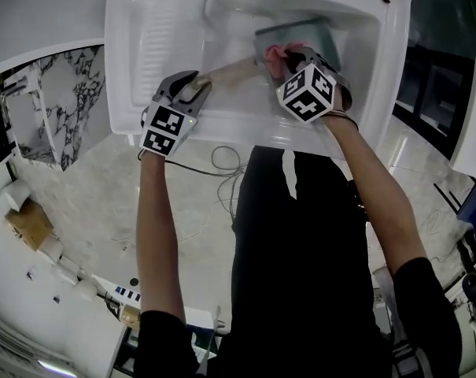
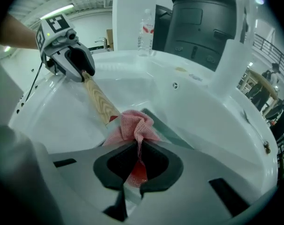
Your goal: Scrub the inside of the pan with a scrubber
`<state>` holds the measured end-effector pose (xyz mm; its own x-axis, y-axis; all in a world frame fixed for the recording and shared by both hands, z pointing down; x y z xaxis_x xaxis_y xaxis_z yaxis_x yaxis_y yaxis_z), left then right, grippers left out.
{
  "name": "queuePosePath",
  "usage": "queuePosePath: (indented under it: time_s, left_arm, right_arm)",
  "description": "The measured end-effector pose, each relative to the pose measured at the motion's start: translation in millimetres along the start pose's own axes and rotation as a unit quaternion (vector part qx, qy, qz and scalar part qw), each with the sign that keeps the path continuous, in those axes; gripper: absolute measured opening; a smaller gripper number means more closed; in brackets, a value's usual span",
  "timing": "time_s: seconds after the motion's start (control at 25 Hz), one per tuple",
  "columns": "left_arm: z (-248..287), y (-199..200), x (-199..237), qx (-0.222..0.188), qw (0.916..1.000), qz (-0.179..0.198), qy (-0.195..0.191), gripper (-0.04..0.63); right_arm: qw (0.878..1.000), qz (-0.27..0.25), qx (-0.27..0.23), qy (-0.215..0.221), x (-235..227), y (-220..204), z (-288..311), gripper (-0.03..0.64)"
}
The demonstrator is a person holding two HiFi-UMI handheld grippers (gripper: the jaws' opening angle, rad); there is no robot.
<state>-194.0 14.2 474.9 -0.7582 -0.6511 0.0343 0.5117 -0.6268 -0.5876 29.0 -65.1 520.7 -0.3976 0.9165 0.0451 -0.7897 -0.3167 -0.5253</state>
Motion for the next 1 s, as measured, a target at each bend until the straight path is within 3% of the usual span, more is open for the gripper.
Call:
queuePosePath:
  time_s: [0.2, 0.64, 0.8, 1.0]
  left_arm:
    - [-1, -1, 3, -0.001, 1.0, -0.001, 0.0, 0.155]
    - [-1, -3, -4, 0.012, 0.9986, 0.052, 0.002, 0.15]
    - [-1, -3, -5, 0.013, 0.9982, 0.059, -0.001, 0.149]
    - [0, -2, -7, 0.016, 0.9982, 0.058, 0.007, 0.149]
  right_arm:
    - [1.0, 0.003, 0.022, 0.016, 7, 0, 29, 0.041]
    - [0.997, 0.063, -0.024, 0.033, -2, 15, 62, 0.042]
    - [0.997, 0.062, -0.031, 0.015, -8, 23, 69, 0.041]
    - [0.999, 0.012, -0.006, -0.043, -15, 26, 73, 0.043]
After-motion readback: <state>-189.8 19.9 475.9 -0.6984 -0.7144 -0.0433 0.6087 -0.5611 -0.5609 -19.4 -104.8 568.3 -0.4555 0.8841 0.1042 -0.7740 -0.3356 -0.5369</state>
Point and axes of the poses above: the fingertips, and each gripper's own axes: z forward along the fingers, x to its left, y out of its top, the point moved 8 cm from there along -z, backward along the fingers, and after that the axes turned 2 degrees about y, right-handed, at the moved point
